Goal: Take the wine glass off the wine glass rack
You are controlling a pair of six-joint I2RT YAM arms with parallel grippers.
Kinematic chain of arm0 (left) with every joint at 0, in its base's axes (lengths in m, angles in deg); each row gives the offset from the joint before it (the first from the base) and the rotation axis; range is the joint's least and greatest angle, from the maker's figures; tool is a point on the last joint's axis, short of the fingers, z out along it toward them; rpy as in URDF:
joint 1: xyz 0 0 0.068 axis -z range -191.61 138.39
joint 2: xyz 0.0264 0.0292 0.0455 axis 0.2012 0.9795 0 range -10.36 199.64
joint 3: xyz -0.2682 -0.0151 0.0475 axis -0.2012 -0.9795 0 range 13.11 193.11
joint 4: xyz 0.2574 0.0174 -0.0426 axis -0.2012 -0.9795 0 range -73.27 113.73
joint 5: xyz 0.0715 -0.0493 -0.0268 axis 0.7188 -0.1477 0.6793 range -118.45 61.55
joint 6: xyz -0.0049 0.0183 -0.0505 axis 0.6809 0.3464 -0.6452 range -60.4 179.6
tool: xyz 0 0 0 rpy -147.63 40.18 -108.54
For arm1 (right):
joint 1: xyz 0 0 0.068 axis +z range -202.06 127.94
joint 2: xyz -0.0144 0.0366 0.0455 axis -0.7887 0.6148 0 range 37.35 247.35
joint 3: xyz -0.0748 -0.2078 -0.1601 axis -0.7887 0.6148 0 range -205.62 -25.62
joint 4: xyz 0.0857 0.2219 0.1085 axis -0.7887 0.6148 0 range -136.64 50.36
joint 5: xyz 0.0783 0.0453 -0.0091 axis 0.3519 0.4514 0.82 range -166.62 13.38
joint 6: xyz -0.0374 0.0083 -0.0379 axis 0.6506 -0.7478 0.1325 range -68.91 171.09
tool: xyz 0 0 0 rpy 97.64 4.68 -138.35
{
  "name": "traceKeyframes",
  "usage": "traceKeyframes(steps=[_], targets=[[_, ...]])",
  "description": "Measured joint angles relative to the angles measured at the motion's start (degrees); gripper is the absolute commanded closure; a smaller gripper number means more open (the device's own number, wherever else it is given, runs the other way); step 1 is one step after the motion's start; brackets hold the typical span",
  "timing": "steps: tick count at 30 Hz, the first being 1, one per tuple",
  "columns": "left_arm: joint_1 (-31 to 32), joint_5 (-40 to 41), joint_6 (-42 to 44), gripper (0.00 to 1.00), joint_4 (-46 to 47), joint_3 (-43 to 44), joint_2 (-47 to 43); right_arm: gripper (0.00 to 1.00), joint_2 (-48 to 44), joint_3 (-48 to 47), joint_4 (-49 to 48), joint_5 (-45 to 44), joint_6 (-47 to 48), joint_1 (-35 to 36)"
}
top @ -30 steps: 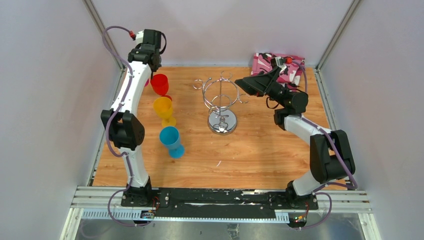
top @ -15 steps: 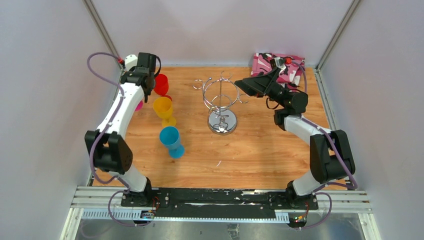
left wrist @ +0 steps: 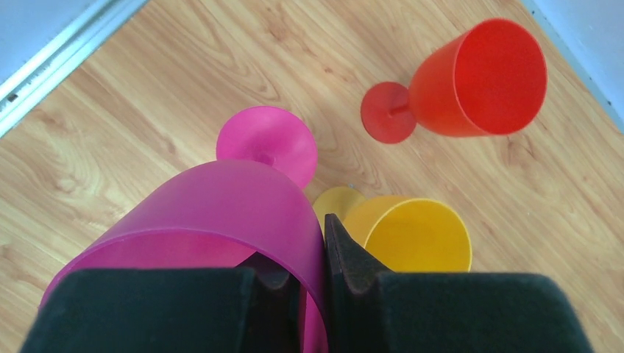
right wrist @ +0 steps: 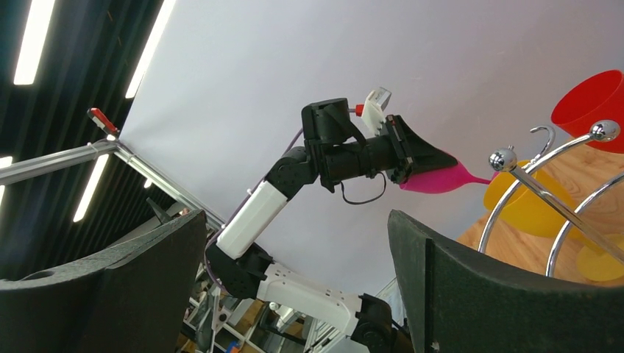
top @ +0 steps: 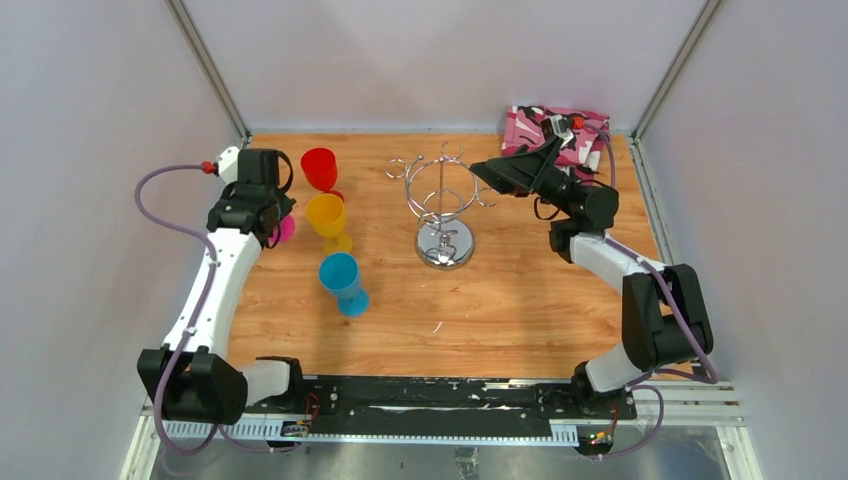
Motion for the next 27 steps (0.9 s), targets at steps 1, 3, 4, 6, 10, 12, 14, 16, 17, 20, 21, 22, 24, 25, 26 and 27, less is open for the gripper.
traceKeyframes(steps=[1, 3, 4, 6, 10, 12, 14, 16, 17, 20, 21, 22, 24, 25, 26, 27], targets=[[0.0, -0.92, -0.17, 1.0, 0.02, -0.68, -0.76, 0.02, -0.17, 0.02, 0.0, 0.02, -0.07, 0.0], [0.0, -2.29, -0.48, 1.0, 0.02, -1.77, -1.6, 0.02, -0.44, 0.04, 0.0, 0.04, -0.09, 0.0], [0.0, -2.84, -0.68, 1.0, 0.02, -2.4, -1.77, 0.02, -0.57, 0.07, 0.0, 0.04, -0.11, 0.0], [0.0, -3.34, -1.03, 1.0, 0.02, -3.85, -1.81, 0.02, -0.94, 0.22, 0.0, 0.07, -0.11, 0.0], [-1.03, -3.26, -1.29, 1.0, -0.79, -6.91, -1.81, 0.02, -1.42, 0.37, -0.02, 0.15, -0.22, 0.0], [-2.43, -3.3, -1.27, 1.0, -1.44, -7.58, -1.79, 0.02, -1.44, 0.37, 0.0, 0.17, -0.28, 0.0], [-4.07, -3.45, -1.2, 1.0, -2.14, -7.65, -1.6, 0.02, -1.44, 0.42, -0.02, 0.22, -0.33, 0.0], [-5.4, -4.28, -0.92, 1.0, -2.99, -7.3, -0.92, 0.02, -1.42, 0.44, 0.0, 0.22, -0.5, 0.0], [-5.92, -4.94, -0.57, 1.0, -3.52, -6.86, -0.24, 0.02, -1.42, 0.46, 0.0, 0.22, -0.55, 0.0], [-6.71, -6.71, 0.5, 1.0, -5.03, -4.98, 2.32, 0.02, -1.42, 0.59, -0.02, 0.22, -0.68, 0.0], [-6.75, -7.26, 0.79, 1.0, -5.22, -4.5, 3.06, 0.02, -1.42, 0.66, 0.0, 0.22, -0.72, 0.0], [-6.75, -7.69, 1.27, 1.0, -5.49, -4.15, 3.56, 0.02, -1.42, 0.7, 0.0, 0.22, -0.74, 0.0], [-6.88, -8.59, 1.92, 1.0, -6.05, -3.78, 4.0, 0.02, -1.42, 0.72, 0.0, 0.22, -0.76, 0.0], [-7.1, -8.94, 2.27, 1.0, -6.47, -3.52, 4.2, 0.02, -1.42, 0.72, -0.02, 0.22, -0.81, 0.0], [-7.37, -9.22, 2.67, 1.0, -6.97, -2.97, 4.52, 0.02, -1.42, 0.74, 0.0, 0.22, -0.85, 0.0], [-7.54, -9.38, 3.06, 1.0, -7.48, -2.21, 4.98, 0.02, -1.42, 0.76, -0.02, 0.22, -0.9, 0.0]])
